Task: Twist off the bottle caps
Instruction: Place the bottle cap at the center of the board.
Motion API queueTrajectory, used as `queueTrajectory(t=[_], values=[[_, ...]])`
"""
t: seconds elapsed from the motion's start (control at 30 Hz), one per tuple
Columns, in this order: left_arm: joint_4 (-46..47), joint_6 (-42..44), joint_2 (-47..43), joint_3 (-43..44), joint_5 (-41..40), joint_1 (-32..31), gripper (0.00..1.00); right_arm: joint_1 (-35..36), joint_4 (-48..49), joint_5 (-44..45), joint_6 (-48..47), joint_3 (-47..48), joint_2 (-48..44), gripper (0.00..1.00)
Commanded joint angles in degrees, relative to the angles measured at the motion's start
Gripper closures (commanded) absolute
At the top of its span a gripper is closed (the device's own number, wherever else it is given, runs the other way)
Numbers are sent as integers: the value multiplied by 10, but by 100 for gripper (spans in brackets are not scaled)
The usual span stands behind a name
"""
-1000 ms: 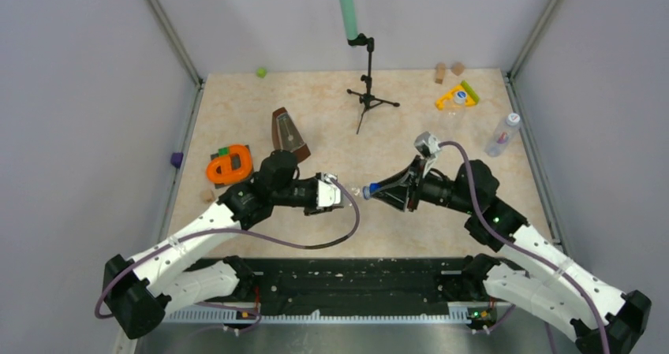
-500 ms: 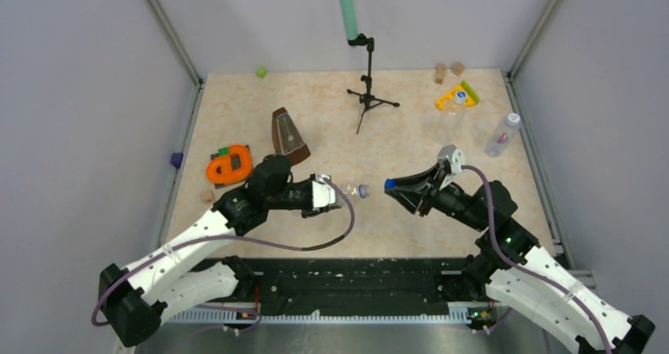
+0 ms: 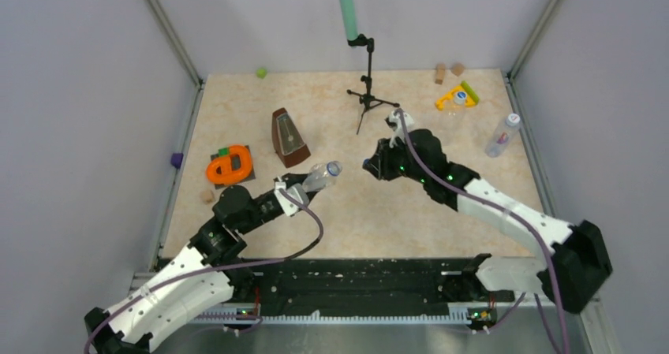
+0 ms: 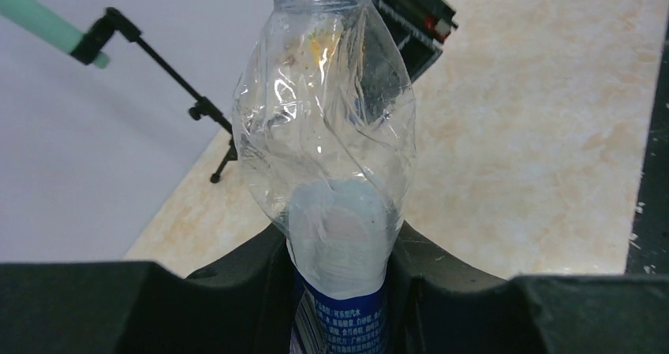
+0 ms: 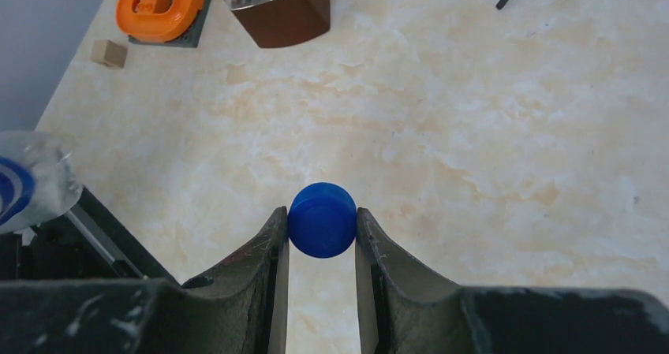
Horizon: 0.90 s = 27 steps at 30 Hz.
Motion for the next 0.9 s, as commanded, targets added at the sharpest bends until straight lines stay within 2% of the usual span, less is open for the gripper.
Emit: queueTrajectory(t=[0.0, 0.17, 0.27, 0.37, 0.47, 0.6, 0.87], values=[[59, -21, -51, -16, -87, 3, 100, -16, 6, -26, 10, 108, 121, 100], [51, -27, -86, -27, -118, 3, 100, -18, 3, -40, 1, 234, 310, 100], [40, -30, -91, -19, -113, 3, 100, -18, 10, -17, 1, 307, 407, 100], [35, -33, -94, -14, -114, 3, 100, -18, -46, -14, 5, 405, 493, 100], [24, -35, -96, -8, -115, 3, 100, -11, -55, 13, -3, 457, 544, 100], [12, -34, -95, -6, -110, 3, 100, -5, -142, 65, -39, 557, 621, 100], [21, -43, -91, -11, -118, 3, 100, 1, -142, 106, -60, 569, 642, 97]])
